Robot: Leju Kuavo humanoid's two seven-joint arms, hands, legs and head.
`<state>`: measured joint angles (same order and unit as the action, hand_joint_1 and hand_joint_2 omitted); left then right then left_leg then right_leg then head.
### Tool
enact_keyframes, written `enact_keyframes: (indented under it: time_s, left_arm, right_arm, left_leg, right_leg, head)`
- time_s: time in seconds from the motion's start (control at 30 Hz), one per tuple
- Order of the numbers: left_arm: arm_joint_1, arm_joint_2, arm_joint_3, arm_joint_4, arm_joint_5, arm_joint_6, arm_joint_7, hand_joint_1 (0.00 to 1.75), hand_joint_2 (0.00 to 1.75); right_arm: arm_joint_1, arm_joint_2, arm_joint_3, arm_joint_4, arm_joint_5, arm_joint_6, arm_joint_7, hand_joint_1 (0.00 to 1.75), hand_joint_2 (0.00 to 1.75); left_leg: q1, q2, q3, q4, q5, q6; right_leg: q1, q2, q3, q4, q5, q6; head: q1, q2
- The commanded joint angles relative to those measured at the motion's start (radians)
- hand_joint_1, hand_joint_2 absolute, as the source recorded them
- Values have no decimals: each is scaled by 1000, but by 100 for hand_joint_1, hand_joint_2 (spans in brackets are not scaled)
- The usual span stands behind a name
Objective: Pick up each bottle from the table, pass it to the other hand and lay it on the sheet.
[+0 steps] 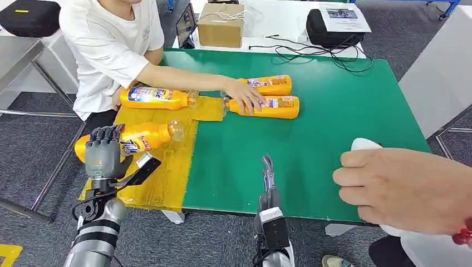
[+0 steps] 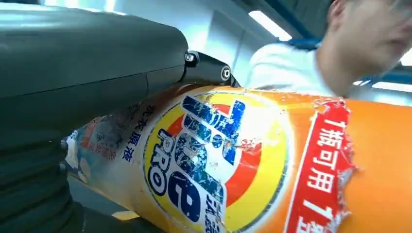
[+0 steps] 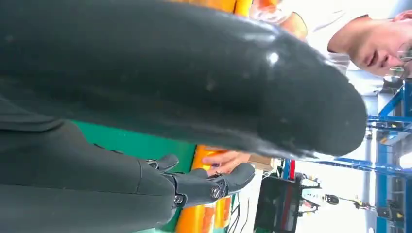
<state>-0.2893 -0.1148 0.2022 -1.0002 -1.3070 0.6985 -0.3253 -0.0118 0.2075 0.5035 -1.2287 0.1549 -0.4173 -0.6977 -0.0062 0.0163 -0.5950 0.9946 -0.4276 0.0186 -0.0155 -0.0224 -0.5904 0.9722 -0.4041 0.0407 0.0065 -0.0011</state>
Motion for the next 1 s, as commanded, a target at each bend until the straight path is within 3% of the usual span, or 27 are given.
enact_keyframes:
  time_s: [0.03, 0.2, 0.43, 0.53, 0.73, 0.77, 0.8, 0.83, 0.87, 1.0]
  left_arm:
    - [-222, 102, -188, 394, -51, -100, 217, 175, 175]
    - [-255, 129, -279, 482, -84, -154, 277, 175, 175]
    - [-245, 88, -259, 484, 177, -296, 138, 175, 175]
    - [-258, 113, -354, 521, 91, -342, 232, 175, 175]
    - [-279, 108, -346, 548, 138, -420, 216, 175, 175]
    - [-280, 108, -342, 551, 151, -434, 212, 157, 175]
    - [-284, 112, -345, 562, 171, -477, 201, 93, 175]
    - [-286, 118, -353, 565, 179, -501, 200, 12, 175]
    - [-287, 122, -360, 567, 183, -512, 198, 0, 175]
    - [-311, 119, -365, 575, 227, -541, 229, 0, 175]
  right_arm:
    - [-37, 18, -36, 71, -29, 61, 0, 0, 0]
    - [-22, 19, -53, 64, -50, 66, 0, 0, 0]
    - [-23, 20, -49, 84, -65, 84, 0, 0, 0]
    - [-25, 24, -53, 77, -80, 84, 0, 0, 0]
    - [-41, 32, -53, 75, -82, 94, 8, 0, 0]
    - [-41, 32, -53, 77, -83, 97, 8, 0, 0]
    - [-44, 33, -53, 84, -84, 103, 8, 0, 0]
    - [-47, 33, -53, 91, -84, 108, 9, 0, 0]
    - [-51, 34, -51, 100, -84, 113, 12, 0, 0]
    - [-59, 38, -53, 121, -74, 121, 15, 0, 0]
  left_leg:
    - [1, -6, 1, 0, 1, -1]
    - [3, -5, 3, 0, 0, -3]
    - [2, -3, 3, 0, 0, -2]
    - [3, -5, 4, 1, -1, -3]
    - [2, -2, 2, 0, 0, -3]
    - [1, -2, 1, -1, 1, -2]
    - [2, -3, 3, -1, 1, -3]
    - [3, -3, 4, 0, 0, -3]
    - [2, -2, 3, 0, 1, -3]
    - [2, -2, 6, -1, 1, -3]
  right_leg:
    - [1, -4, 2, 0, -1, -1]
    - [3, -1, 4, -1, -1, -2]
    - [2, 0, 3, -1, -1, -1]
    - [3, 0, 5, 0, -2, -2]
    - [2, 2, 2, 0, 0, -2]
    - [1, 1, 2, 0, 0, -1]
    - [2, 1, 4, 0, 0, -2]
    - [2, 1, 5, 0, -1, -2]
    - [2, 1, 4, 0, 0, -1]
    - [2, 2, 8, -1, 0, -2]
  head:
    - [0, 0]
    - [0, 0]
    - [0, 0]
    - [0, 0]
    - [0, 0]
    - [0, 0]
    - [0, 0]
    - [0, 0]
    - [0, 0]
    - [0, 0]
